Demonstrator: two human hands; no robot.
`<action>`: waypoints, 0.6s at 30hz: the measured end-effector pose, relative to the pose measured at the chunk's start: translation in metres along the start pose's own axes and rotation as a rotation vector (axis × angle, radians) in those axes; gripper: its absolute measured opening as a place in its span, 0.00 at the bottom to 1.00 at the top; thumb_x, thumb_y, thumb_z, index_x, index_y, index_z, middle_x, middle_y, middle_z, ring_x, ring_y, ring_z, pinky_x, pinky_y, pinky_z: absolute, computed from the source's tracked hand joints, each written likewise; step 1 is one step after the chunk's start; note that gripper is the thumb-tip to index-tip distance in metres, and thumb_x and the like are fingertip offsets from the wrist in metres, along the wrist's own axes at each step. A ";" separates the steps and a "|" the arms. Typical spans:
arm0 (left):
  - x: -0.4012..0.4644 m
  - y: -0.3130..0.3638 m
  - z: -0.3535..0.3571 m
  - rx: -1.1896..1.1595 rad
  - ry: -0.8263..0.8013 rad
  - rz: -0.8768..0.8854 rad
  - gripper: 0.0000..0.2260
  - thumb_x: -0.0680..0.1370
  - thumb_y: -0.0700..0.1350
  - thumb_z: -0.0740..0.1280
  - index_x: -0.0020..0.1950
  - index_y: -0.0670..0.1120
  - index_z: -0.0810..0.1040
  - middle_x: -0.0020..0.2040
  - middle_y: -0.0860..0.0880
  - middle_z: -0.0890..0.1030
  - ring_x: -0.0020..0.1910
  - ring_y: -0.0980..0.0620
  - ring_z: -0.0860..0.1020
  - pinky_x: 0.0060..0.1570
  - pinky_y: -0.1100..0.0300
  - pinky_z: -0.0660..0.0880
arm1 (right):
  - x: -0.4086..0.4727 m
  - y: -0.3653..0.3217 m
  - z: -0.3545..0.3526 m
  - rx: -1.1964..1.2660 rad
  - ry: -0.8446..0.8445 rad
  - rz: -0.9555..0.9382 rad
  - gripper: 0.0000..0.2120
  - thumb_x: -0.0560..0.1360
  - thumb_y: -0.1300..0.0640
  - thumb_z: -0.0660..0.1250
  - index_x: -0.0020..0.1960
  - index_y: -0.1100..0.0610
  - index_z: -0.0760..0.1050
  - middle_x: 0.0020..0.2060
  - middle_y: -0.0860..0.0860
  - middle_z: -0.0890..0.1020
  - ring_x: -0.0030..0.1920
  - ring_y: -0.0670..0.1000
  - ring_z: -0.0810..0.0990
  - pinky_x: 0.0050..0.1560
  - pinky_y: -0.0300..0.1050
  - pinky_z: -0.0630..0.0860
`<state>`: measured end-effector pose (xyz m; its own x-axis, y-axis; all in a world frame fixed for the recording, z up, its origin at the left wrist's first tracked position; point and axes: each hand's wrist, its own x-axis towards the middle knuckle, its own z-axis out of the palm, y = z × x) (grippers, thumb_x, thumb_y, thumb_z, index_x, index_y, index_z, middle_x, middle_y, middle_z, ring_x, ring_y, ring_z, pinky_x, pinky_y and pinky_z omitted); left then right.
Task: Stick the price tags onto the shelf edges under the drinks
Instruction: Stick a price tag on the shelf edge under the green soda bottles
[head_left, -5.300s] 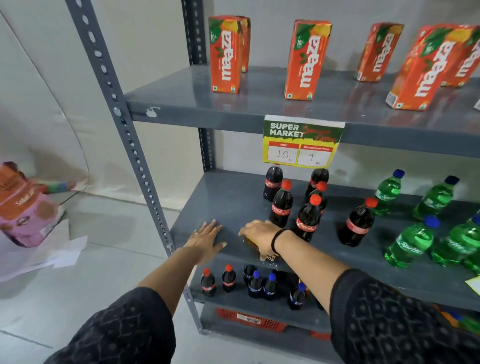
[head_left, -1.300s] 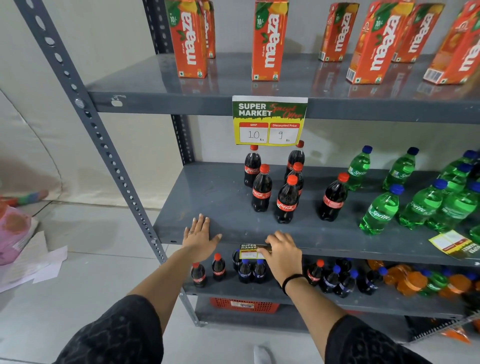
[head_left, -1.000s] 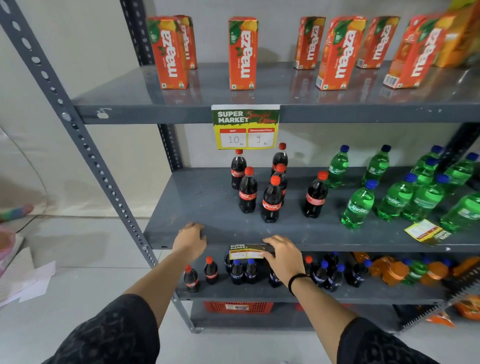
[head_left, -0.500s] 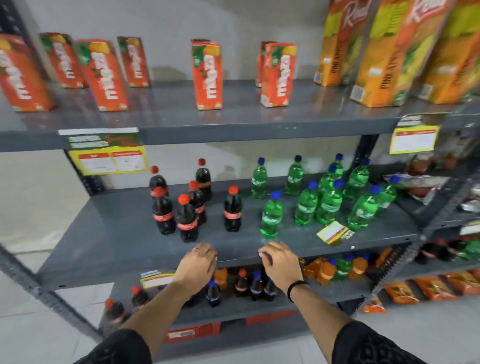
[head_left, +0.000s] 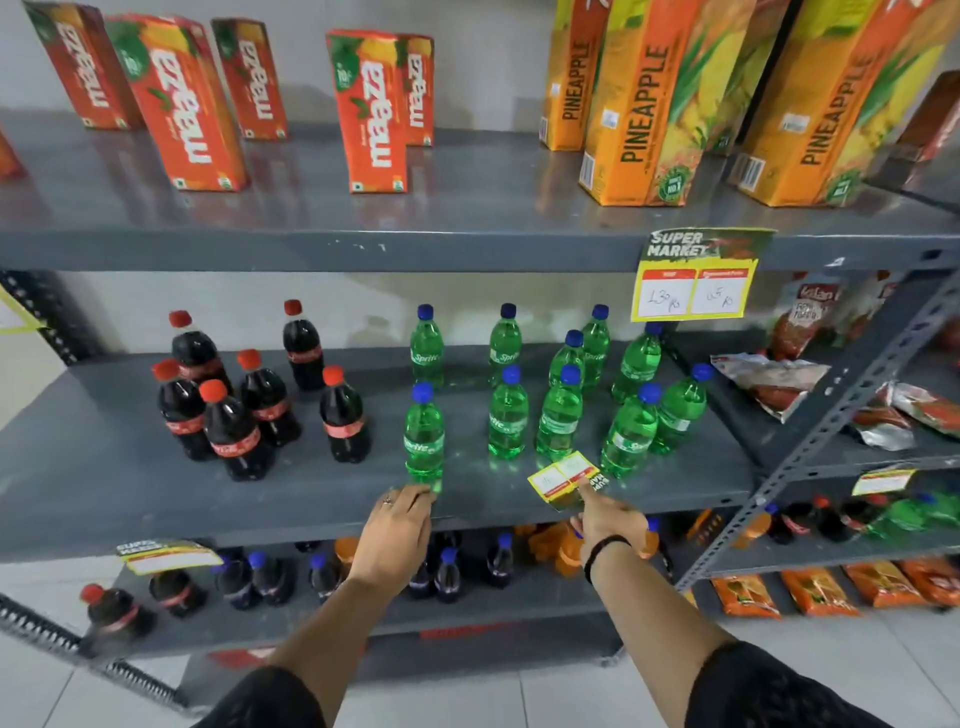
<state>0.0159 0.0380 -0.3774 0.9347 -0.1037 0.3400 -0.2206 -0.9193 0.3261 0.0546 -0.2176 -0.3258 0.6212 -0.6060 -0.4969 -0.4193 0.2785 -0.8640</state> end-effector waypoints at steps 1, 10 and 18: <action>0.001 0.001 0.000 -0.005 0.006 -0.004 0.13 0.75 0.38 0.62 0.58 0.43 0.79 0.55 0.46 0.80 0.51 0.44 0.77 0.55 0.49 0.75 | 0.003 -0.002 0.002 0.010 -0.002 0.011 0.17 0.65 0.50 0.79 0.35 0.62 0.76 0.35 0.59 0.81 0.32 0.57 0.82 0.32 0.47 0.80; 0.002 0.004 -0.011 0.005 -0.036 -0.005 0.11 0.77 0.41 0.64 0.59 0.45 0.79 0.54 0.47 0.79 0.51 0.44 0.77 0.52 0.51 0.76 | 0.005 -0.004 0.007 -0.036 0.032 0.045 0.18 0.64 0.55 0.80 0.31 0.56 0.70 0.40 0.58 0.84 0.43 0.60 0.83 0.50 0.58 0.81; -0.006 0.002 -0.017 0.047 0.010 -0.201 0.14 0.77 0.54 0.65 0.49 0.43 0.72 0.45 0.46 0.74 0.43 0.45 0.72 0.44 0.52 0.74 | 0.001 -0.001 -0.002 0.132 -0.145 0.033 0.07 0.68 0.61 0.76 0.36 0.59 0.78 0.36 0.54 0.81 0.36 0.52 0.80 0.36 0.42 0.78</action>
<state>0.0056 0.0428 -0.3639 0.9559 0.0870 0.2806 -0.0166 -0.9377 0.3471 0.0537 -0.2200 -0.3252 0.7018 -0.4837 -0.5231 -0.3565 0.3973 -0.8456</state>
